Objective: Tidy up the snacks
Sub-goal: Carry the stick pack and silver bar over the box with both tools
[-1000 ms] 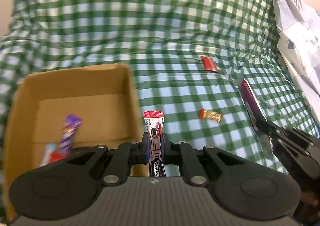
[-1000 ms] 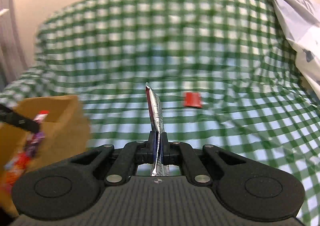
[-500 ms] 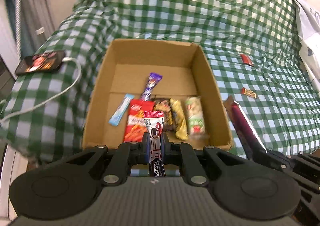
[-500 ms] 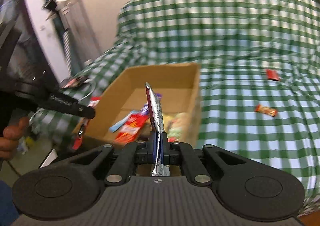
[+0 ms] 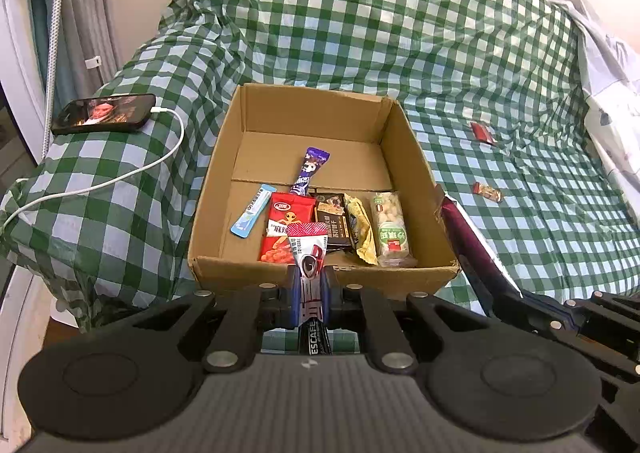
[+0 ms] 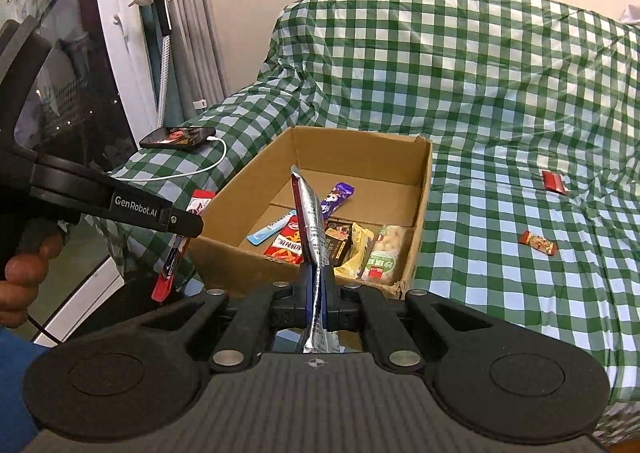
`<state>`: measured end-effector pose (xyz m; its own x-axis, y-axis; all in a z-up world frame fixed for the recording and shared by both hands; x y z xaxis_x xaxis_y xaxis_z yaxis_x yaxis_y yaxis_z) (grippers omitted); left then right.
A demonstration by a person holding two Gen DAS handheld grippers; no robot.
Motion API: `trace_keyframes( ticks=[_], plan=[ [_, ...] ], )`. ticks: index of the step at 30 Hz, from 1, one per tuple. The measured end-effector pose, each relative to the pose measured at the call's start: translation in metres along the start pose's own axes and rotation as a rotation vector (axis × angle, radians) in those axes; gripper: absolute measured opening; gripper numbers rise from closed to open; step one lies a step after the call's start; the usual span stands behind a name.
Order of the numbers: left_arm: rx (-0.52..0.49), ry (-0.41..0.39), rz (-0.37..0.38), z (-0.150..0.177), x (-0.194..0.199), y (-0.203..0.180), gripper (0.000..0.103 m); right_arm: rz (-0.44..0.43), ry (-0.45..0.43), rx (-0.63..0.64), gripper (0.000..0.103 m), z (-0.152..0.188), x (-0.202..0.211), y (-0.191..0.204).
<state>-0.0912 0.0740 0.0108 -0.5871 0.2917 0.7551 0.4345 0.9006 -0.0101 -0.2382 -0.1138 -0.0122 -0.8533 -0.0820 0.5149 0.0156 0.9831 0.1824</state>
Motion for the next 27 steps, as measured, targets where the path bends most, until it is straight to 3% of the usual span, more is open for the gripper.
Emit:
trace_keyframes(
  ticks=[27],
  plan=[
    [0.009, -0.004, 0.010, 0.0043, 0.0028, 0.0007, 0.011, 0.003, 0.012, 0.015, 0.004, 0.0022, -0.0017, 0.0060]
  ],
)
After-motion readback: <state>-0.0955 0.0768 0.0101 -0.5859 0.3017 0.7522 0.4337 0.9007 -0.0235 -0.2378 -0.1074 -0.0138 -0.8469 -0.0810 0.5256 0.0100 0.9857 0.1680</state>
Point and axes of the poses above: each gripper's, at about its wrist camera, not at the fingertips, and x roughly against the way its jaws point, y to its left, z to its underside, the point moved 1 cm from there along -x, roughly the way its jaws point, and after that the axes turned 2 degrees about -z, right-handed, at the moved point
